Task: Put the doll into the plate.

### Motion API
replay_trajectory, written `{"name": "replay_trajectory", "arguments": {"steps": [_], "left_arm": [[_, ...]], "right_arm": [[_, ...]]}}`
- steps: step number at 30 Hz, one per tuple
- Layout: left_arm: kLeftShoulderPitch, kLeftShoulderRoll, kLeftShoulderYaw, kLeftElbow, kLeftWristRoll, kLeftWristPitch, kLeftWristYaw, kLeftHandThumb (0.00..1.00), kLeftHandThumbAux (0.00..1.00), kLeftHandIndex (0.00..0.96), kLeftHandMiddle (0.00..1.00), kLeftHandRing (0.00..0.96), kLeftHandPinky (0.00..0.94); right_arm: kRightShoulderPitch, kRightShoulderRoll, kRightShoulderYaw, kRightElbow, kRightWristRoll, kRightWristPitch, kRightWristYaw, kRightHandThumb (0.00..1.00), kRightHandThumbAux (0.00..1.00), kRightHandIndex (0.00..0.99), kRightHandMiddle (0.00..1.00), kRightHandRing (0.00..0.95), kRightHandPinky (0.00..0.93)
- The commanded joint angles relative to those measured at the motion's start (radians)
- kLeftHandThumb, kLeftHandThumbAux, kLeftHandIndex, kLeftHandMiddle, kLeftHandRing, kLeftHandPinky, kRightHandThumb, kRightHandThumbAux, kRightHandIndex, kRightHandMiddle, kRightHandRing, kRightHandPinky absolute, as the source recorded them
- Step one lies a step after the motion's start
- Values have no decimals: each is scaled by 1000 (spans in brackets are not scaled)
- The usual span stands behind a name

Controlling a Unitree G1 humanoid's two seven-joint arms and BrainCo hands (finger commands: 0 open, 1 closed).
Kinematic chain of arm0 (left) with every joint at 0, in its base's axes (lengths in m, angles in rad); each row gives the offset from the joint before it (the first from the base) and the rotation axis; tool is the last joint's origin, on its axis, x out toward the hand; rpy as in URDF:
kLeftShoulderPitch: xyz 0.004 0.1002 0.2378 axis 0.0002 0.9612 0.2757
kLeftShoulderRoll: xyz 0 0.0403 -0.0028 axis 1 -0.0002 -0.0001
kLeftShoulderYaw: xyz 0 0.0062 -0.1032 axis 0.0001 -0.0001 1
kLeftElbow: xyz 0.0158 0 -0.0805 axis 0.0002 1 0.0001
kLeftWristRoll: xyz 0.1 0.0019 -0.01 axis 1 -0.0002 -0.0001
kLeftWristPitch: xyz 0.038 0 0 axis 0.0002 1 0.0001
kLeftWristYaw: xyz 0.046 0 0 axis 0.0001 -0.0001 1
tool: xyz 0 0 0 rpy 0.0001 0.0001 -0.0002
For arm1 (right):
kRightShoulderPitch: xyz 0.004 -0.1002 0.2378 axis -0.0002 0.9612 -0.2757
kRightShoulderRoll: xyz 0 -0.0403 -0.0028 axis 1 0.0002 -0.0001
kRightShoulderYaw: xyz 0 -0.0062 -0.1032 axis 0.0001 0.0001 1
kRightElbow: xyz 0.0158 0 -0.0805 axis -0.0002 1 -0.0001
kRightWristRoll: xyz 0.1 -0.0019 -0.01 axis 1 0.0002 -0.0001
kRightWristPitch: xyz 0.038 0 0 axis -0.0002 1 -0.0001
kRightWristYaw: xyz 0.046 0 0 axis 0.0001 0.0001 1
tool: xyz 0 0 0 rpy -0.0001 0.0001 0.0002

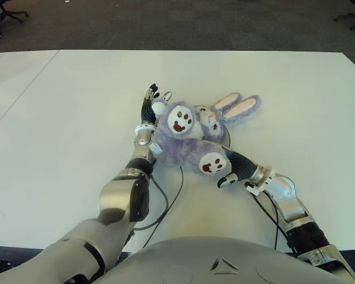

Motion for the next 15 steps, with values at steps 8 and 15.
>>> {"name": "replay_trajectory", "arguments": {"steps": [8,15], "left_arm": [[204,-19,11,136,-9,152,8,0,623,0,6,0,0],[203,-18,16,136,-14,150,-1,0,624,0,12,2,0]], "right_arm": [[8,-15,34,34,-11,148,52,2,385,0,0,0,0],[1,-13,32,37,-10,144,54,3,380,0,0,0,0]]}}
